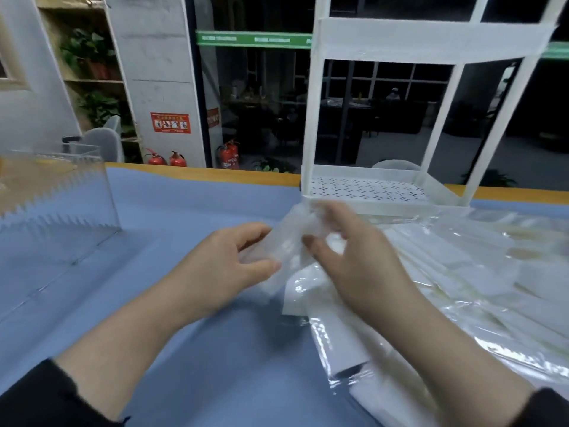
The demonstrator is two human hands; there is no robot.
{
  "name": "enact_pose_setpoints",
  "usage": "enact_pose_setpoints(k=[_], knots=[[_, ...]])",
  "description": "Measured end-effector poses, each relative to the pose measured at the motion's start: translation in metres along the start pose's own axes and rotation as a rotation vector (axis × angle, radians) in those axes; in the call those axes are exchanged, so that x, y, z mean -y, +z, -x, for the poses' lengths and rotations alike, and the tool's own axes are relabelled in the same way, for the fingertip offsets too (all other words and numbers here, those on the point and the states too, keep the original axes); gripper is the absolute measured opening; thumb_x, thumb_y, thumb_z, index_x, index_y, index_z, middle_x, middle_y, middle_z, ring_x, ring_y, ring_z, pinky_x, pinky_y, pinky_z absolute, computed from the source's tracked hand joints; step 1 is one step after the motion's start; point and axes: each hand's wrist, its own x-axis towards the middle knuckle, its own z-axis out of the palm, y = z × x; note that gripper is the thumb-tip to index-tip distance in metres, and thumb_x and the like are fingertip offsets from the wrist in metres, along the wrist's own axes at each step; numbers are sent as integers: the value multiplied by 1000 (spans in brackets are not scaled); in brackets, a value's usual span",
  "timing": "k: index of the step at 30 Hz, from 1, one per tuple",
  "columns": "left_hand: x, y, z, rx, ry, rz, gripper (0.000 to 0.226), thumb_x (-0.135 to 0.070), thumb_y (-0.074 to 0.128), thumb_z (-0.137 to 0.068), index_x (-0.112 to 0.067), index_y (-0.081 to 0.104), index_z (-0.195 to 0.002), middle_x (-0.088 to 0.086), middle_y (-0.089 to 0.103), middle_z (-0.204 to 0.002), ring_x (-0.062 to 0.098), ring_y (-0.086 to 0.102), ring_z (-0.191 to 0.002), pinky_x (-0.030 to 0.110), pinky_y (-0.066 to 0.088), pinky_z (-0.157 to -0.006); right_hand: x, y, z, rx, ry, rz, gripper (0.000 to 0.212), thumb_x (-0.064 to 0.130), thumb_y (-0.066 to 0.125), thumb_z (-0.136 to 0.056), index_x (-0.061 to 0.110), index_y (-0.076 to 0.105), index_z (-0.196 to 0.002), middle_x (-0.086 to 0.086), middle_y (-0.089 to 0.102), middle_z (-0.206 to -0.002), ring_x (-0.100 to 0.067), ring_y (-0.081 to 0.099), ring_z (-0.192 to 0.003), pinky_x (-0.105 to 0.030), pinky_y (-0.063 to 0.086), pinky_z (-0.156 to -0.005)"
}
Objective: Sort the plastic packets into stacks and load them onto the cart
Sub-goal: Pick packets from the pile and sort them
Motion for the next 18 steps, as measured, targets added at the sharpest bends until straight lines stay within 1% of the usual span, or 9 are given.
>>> enact_pose_setpoints(k=[2,4,6,8,10,11,14,16,18], knots=[[2,7,0,66,-56,-173,16,-19,70,-89,-34,67,-84,-12,67,-74,0,56,-61,16,43,-60,2,-6,1,104,-4,139,44,36,54,-100,36,47,-143,16,55,-138,-4,47,-128,-16,34,-97],[1,10,0,72,-75,-221,10,-20,68,-90,-30,68,-86,-11,69,-77,5,60,-66,18,45,-62,7,-25,0,104,15,208,49,40,49,-102,33,40,-149,15,47,-147,-6,40,-135,-23,30,-106],[0,7,-1,-2,-75,-158,6,-19,69,-91,-24,71,-92,-7,72,-82,12,65,-77,24,50,-70,8,-57,-8,66,59,249,52,48,51,-99,34,40,-148,15,48,-146,-9,44,-133,-30,36,-106],[-1,5,-4,-123,-67,-69,6,-18,70,-92,-23,72,-92,-3,72,-85,18,66,-80,31,52,-73,-5,-92,-18,114,155,404,62,60,55,-93,34,41,-148,13,49,-147,-13,48,-132,-35,40,-102],[-9,9,-8,-202,-48,65,12,-17,69,-95,-28,71,-95,-8,72,-84,14,66,-73,22,54,-63,-29,-115,-21,246,302,595,85,71,60,-83,32,32,-153,7,41,-155,-18,44,-138,-39,38,-106],[-15,12,-11,-222,-36,138,16,-17,67,-96,-32,70,-98,-12,72,-82,14,67,-72,21,57,-59,-42,-119,-20,323,376,649,96,76,61,-79,31,26,-156,5,36,-159,-21,40,-141,-40,37,-109],[-42,27,-25,-266,6,276,19,-19,65,-98,-37,69,-100,-14,72,-79,10,68,-66,27,59,-52,-75,-112,-10,444,514,607,115,86,59,-70,29,13,-159,4,31,-162,-22,36,-145,-41,34,-111],[-56,40,-34,-294,28,339,21,-18,64,-98,-37,70,-105,-11,73,-88,11,68,-74,33,61,-52,-87,-102,-8,407,502,580,107,82,59,-75,29,15,-158,3,37,-159,-23,41,-141,-40,38,-110],[-60,55,-38,-302,10,380,24,-12,63,-97,-33,70,-107,-4,72,-98,22,67,-83,34,61,-53,-93,-98,-10,311,452,599,77,59,62,-86,27,32,-150,1,54,-143,-25,53,-126,-38,46,-100]])
